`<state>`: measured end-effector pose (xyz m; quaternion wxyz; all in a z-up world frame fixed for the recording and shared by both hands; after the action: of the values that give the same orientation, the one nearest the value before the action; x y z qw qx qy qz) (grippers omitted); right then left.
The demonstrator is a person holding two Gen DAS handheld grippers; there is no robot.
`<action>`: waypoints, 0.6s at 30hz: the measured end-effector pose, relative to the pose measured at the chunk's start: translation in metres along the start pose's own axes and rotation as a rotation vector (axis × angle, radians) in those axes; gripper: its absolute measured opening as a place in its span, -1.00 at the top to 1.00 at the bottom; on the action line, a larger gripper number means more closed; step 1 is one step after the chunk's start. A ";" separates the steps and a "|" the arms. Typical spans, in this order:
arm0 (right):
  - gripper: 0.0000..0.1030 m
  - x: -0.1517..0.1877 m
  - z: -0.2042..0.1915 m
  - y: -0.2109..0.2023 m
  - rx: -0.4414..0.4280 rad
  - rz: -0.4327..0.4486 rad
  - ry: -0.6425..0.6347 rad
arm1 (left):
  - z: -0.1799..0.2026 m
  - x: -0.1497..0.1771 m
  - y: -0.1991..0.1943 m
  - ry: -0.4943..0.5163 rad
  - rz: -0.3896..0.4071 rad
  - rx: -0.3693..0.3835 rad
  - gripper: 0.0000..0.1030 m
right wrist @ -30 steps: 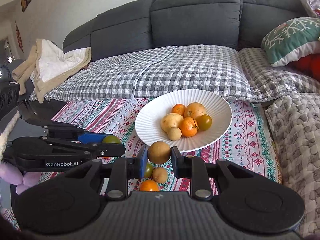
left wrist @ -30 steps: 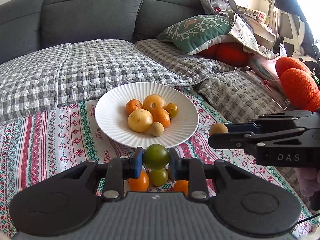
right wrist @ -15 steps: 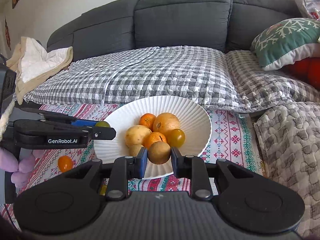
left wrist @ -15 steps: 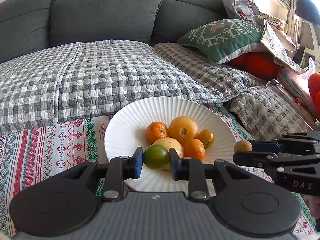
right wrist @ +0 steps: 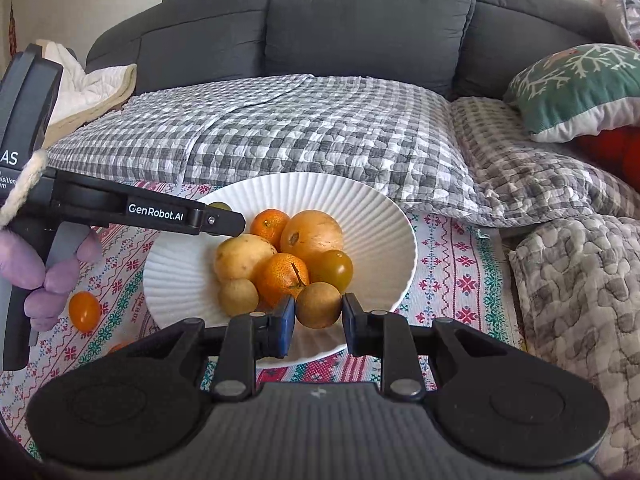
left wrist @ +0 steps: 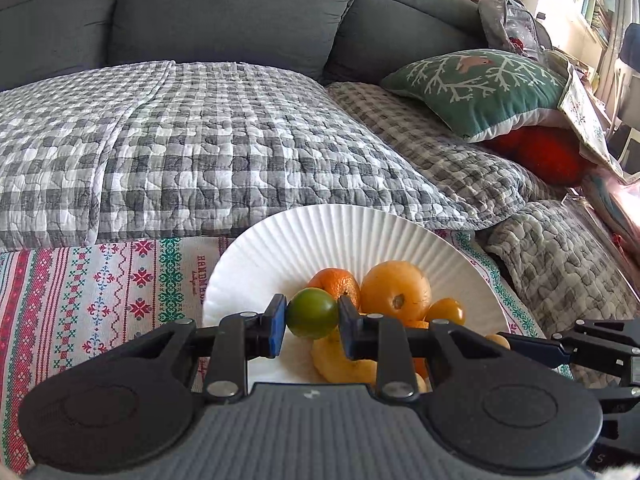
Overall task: Organize fruits
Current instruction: 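Carry the green tomato and yellow fruit in both tools over the white plate, then lower both fruits onto the white plate and open both tools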
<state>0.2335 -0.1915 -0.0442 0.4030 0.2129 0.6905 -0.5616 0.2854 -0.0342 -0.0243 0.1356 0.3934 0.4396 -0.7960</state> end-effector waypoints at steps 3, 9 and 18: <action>0.56 0.001 0.000 0.001 0.002 0.001 -0.004 | -0.004 -0.001 0.002 -0.017 -0.002 -0.008 0.71; 0.55 -0.001 -0.005 0.002 0.010 -0.002 -0.023 | -0.010 0.000 0.002 -0.044 -0.001 -0.009 0.71; 0.29 -0.002 -0.007 0.000 0.010 -0.004 -0.020 | -0.005 0.000 -0.003 -0.028 0.011 -0.019 0.40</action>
<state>0.2321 -0.1846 -0.0421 0.4077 0.2077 0.6841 -0.5680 0.2862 -0.0289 -0.0236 0.1499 0.3833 0.4430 -0.7965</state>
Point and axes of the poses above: each gripper's, at about its wrist camera, not at the fingertips, and y roughly the way its jaws point, z to its right, x to its underside, the point moved 1 cm from there along y, roughly the way its jaws point, and after that the axes turned 11 degrees about x, right-handed, at the moved point
